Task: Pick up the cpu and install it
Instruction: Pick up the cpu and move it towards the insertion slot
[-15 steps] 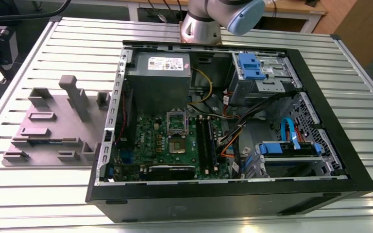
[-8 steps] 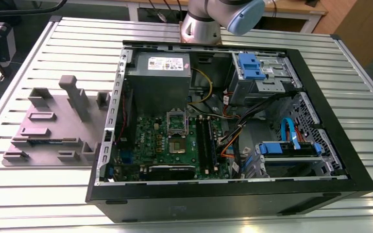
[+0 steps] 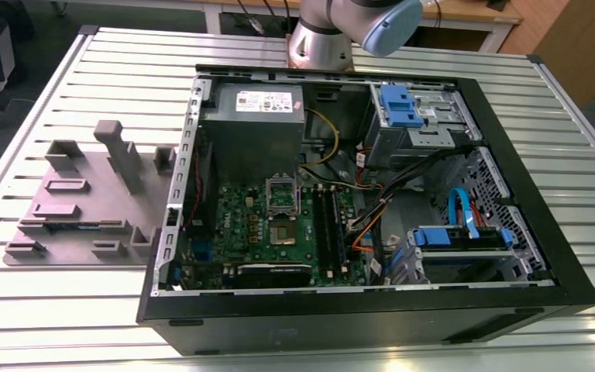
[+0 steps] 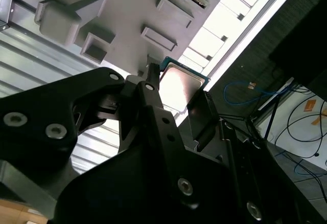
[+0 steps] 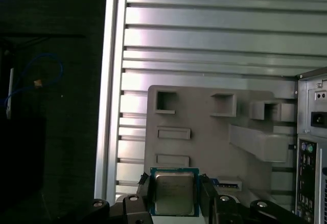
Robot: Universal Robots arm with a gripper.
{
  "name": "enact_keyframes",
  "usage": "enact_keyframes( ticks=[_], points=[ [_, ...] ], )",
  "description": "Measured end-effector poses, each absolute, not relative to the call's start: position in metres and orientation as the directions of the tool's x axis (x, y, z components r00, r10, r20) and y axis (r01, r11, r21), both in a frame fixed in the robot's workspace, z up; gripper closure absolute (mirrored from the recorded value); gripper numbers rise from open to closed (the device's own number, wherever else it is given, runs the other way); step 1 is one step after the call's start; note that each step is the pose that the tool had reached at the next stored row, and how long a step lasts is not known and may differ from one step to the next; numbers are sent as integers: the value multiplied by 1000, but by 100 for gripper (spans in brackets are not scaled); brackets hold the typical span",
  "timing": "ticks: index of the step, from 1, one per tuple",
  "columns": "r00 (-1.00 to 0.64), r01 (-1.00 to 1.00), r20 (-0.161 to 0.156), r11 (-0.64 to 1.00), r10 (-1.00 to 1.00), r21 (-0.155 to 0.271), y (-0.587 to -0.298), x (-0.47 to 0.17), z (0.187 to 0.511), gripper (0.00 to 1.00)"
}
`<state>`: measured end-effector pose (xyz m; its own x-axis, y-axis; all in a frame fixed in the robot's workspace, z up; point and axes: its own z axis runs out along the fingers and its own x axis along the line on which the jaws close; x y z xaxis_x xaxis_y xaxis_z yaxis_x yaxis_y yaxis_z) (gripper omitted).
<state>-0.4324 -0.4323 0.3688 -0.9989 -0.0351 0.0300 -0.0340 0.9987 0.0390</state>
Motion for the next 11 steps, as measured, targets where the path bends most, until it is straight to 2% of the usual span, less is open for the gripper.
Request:
enact_keyframes(
  ticks=[11],
  points=[
    [-999, -34, 30, 999, -35, 39, -432, -432, 372, 53]
  ],
)
